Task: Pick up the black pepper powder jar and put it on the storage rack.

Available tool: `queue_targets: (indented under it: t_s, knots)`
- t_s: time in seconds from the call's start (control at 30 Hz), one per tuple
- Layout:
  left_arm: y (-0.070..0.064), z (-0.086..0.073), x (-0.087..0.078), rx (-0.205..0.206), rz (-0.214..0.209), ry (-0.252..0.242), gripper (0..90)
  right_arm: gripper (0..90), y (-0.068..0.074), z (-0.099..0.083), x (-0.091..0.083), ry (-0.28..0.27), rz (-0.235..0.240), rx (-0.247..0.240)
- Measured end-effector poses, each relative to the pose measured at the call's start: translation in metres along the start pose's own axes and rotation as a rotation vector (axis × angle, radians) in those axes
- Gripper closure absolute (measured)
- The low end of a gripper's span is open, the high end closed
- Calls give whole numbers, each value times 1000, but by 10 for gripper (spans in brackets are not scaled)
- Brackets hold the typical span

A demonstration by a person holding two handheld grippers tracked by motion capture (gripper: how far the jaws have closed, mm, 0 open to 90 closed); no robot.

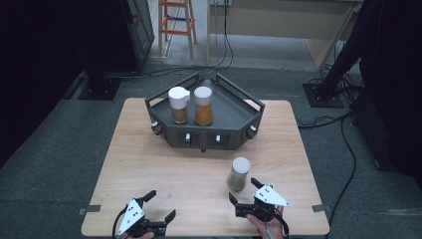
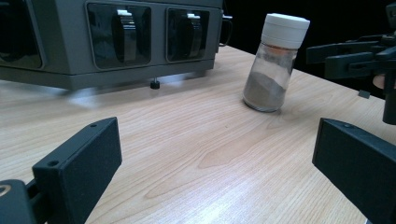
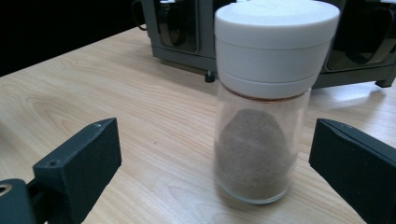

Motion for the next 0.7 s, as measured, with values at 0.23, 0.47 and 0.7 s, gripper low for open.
queue_targets:
  t_s: [0.23,0.47,0.7]
  knots:
    - [0,0,0,-1,-1,1,12,21,-7,6,7,2,-21,4]
    - [0,0,0,2,-2,0,12,24,-13,9,16,7,-33,3]
    - [0,0,0,0,-3,1,12,52,-17,12,22,8,-39,8]
Point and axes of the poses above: each handheld gripper's, and its own axes: x roughly forward along the jaws, z roughly out of its top, y roughly to its left, the point moved 5 cm from there along x, roughly forward along the jaws, and after that the axes turned 11 degrees about z, right-handed, at the moved point
